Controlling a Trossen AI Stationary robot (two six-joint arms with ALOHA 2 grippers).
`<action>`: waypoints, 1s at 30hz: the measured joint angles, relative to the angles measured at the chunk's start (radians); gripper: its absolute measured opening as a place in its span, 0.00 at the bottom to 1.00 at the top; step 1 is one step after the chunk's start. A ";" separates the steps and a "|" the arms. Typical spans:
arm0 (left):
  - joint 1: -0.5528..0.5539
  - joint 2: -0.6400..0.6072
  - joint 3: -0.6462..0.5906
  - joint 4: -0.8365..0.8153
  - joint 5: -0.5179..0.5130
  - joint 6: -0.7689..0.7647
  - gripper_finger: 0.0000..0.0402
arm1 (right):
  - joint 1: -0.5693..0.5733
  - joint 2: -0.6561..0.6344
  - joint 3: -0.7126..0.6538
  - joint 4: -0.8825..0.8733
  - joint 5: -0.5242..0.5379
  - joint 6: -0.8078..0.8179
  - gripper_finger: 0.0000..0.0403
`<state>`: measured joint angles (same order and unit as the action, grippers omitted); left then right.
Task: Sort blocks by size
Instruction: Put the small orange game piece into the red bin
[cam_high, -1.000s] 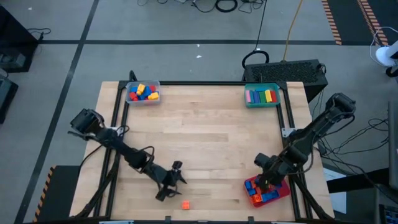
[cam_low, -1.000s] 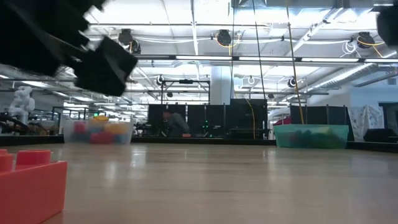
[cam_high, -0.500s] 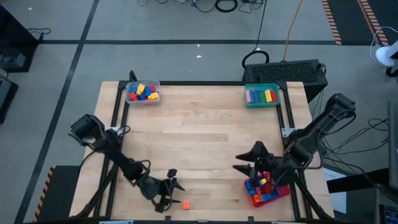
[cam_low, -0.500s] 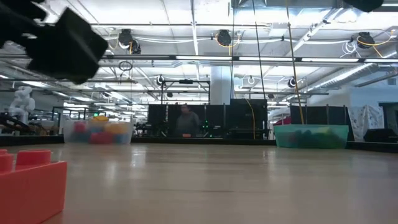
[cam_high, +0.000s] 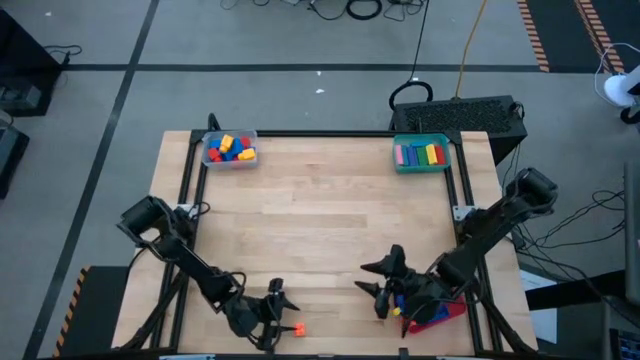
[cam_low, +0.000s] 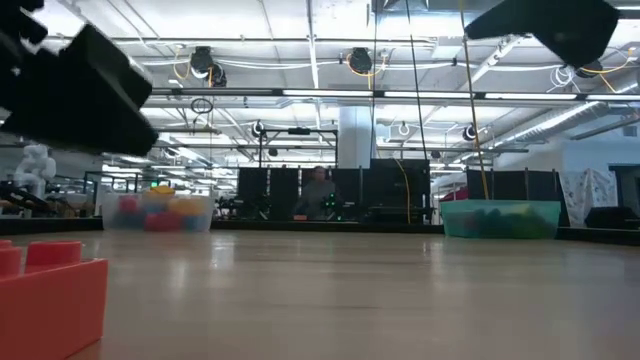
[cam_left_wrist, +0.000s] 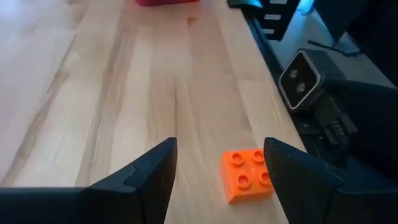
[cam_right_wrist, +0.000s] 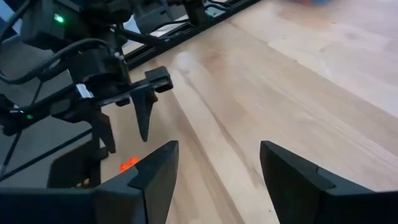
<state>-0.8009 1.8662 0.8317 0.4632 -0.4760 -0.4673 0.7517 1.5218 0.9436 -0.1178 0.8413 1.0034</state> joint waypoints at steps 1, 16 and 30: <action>0.000 0.009 0.005 -0.002 -0.004 -0.011 0.60 | 0.000 0.011 0.000 0.020 0.000 -0.014 0.52; -0.069 0.197 0.145 -0.016 -0.107 -0.085 0.60 | -0.002 0.023 0.000 0.048 -0.001 -0.060 0.52; -0.078 0.200 0.145 -0.142 -0.165 -0.172 0.52 | 0.016 0.081 0.000 0.204 0.022 -0.103 0.52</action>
<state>-0.8791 2.0666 0.9769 0.3210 -0.6409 -0.6395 0.7673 1.6024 0.9436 0.0860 0.8632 0.9000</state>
